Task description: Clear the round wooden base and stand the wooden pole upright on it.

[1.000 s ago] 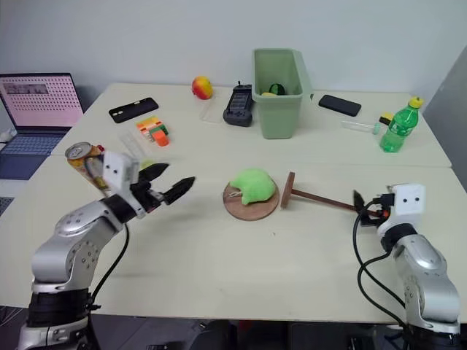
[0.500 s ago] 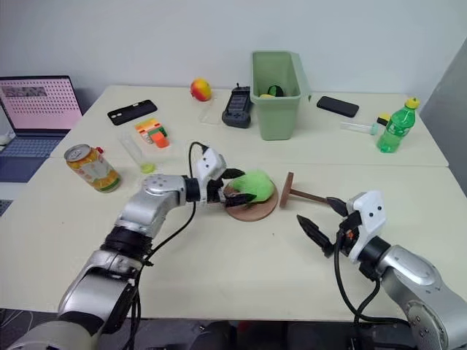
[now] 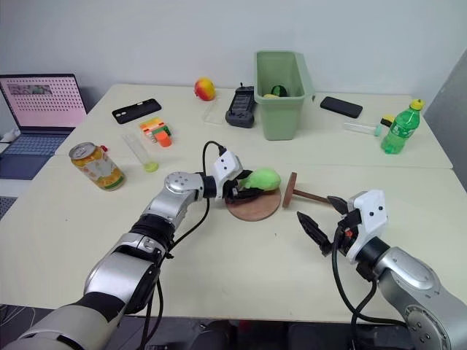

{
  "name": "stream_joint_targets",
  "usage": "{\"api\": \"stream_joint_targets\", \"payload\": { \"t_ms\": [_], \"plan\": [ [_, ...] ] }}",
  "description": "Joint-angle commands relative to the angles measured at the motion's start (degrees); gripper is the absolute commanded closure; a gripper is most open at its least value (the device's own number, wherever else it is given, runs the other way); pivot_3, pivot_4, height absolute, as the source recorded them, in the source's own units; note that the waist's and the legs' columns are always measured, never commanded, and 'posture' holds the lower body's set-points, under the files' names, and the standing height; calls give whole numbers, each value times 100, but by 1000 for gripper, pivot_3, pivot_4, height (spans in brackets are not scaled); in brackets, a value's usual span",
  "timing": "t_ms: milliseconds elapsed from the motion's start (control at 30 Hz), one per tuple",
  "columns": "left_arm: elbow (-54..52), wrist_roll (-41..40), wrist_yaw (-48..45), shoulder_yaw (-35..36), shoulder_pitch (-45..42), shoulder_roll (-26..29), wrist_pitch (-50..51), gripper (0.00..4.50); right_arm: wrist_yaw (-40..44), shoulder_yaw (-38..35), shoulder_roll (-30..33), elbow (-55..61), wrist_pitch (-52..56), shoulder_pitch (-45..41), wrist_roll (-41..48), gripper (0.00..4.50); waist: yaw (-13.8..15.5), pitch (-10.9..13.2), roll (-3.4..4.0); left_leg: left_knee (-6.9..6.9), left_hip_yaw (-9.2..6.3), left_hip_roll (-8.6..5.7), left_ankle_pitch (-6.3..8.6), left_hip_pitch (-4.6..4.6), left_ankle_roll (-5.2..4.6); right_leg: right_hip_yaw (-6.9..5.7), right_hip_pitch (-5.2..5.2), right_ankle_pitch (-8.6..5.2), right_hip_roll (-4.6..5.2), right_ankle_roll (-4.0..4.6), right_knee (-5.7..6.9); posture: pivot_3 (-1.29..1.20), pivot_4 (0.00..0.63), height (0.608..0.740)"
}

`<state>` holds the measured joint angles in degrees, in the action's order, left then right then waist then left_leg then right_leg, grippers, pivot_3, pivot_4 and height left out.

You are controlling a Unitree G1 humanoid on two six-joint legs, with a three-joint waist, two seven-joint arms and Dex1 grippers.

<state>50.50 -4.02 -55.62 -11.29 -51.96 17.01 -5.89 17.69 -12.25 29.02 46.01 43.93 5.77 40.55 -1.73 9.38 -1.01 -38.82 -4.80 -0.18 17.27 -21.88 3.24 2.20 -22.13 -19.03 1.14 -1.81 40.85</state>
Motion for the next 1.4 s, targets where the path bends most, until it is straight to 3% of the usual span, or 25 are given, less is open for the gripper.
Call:
{"api": "stream_joint_targets", "payload": {
  "t_ms": [33,133,333,433,533,700,833,967,1200,1400],
  "plan": [
    [-225,-36,128,195,-73,-22,-47,2608,185,-50,32,-37,-282,5,-38,0,-1,0,0,0,0,0,0,0,0,0,0,0,0,0,0,0,150,740],
    [-690,-173,287,421,80,91,160,2608,333,26,46,-173,-386,-46,-85,0,-3,0,-1,0,-2,0,0,0,0,-1,0,0,0,0,0,0,150,740],
    [-3448,-827,815,1259,1359,663,1632,2608,740,328,96,-652,-466,-637,-52,0,-110,1,0,5,-29,16,0,3,0,9,-7,0,-1,0,2,0,150,740],
    [-5603,-1137,1513,1992,2681,901,2549,2608,1011,602,63,-1055,-467,-1200,-11,0,-183,0,2,6,-26,64,0,6,1,10,-6,0,0,0,-1,0,150,740],
    [-7790,-1282,2424,2822,4287,682,3265,2608,1348,932,19,-1444,-481,-1715,-42,0,-152,2,1,9,-25,79,1,7,0,12,-11,0,2,1,-4,0,150,740],
    [-9157,-480,3543,3686,6554,-16,2814,2608,1945,1323,-19,-1939,-532,-2320,-66,0,-8,2,0,6,-27,79,5,8,-4,6,-2,0,6,2,-9,0,150,740],
    [-8788,-12,4533,4469,6946,-401,2371,2608,2159,1486,-97,-2264,-571,-2703,-134,0,139,4,-9,0,-32,65,6,29,-6,-7,27,4,9,6,-13,0,150,740],
    [-8013,-160,5222,5103,6484,-436,2517,2608,2265,1581,-150,-2455,-571,-2943,-176,0,169,4,-8,5,-31,65,6,55,-7,-14,69,7,0,9,-41,0,150,740],
    [-5313,-593,5525,5597,4430,886,2713,2608,2098,1600,-222,-2277,-409,-3048,-191,0,143,-1,-22,11,-57,73,9,56,-11,-38,76,9,-4,10,-52,0,150,740],
    [-2698,-655,5162,5222,2958,1833,2104,2608,2123,1489,-24,-1750,-106,-2939,103,0,106,1,-21,20,-65,69,10,43,-10,-39,67,9,0,9,-74,0,150,740]
  ]
}}
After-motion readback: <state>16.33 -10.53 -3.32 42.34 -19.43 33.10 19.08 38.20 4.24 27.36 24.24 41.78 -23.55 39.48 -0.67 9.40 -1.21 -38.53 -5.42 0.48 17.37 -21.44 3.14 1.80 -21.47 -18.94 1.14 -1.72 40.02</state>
